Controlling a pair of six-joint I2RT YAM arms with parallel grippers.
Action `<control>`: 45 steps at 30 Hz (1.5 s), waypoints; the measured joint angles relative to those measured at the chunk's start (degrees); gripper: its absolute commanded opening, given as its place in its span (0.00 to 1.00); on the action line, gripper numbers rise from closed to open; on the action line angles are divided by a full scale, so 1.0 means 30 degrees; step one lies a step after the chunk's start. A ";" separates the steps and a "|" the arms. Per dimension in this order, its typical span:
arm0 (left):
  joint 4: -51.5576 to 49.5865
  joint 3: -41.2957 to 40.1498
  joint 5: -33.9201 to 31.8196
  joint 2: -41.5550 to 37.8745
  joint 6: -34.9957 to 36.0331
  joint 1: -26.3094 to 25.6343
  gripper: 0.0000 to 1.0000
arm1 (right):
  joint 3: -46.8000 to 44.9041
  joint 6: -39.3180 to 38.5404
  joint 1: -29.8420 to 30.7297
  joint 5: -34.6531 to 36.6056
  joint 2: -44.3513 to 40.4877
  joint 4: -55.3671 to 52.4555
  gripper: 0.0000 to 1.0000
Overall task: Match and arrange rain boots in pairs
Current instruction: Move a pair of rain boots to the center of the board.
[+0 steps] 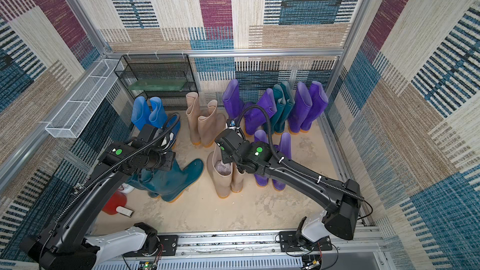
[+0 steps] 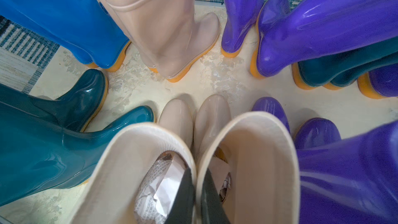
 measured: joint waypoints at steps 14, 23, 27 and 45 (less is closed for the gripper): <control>0.2492 -0.0044 0.3585 0.0175 -0.3213 0.0007 0.00 | -0.2637 0.1778 -0.0277 0.1260 -0.2295 0.1093 0.00; 0.3752 0.1086 0.4962 0.1953 -0.3577 -0.0546 0.00 | -0.2885 0.3279 -0.0357 0.1209 -0.2310 0.2324 0.00; 0.3971 0.2208 0.4998 0.3060 -0.3555 -0.1450 0.00 | -0.3213 0.4299 -0.0357 0.1035 -0.2302 0.2754 0.00; 0.4823 0.3614 0.4976 0.5646 -0.3585 -0.2667 0.00 | -0.4925 0.6914 -0.0124 0.0554 -0.3082 0.5654 0.45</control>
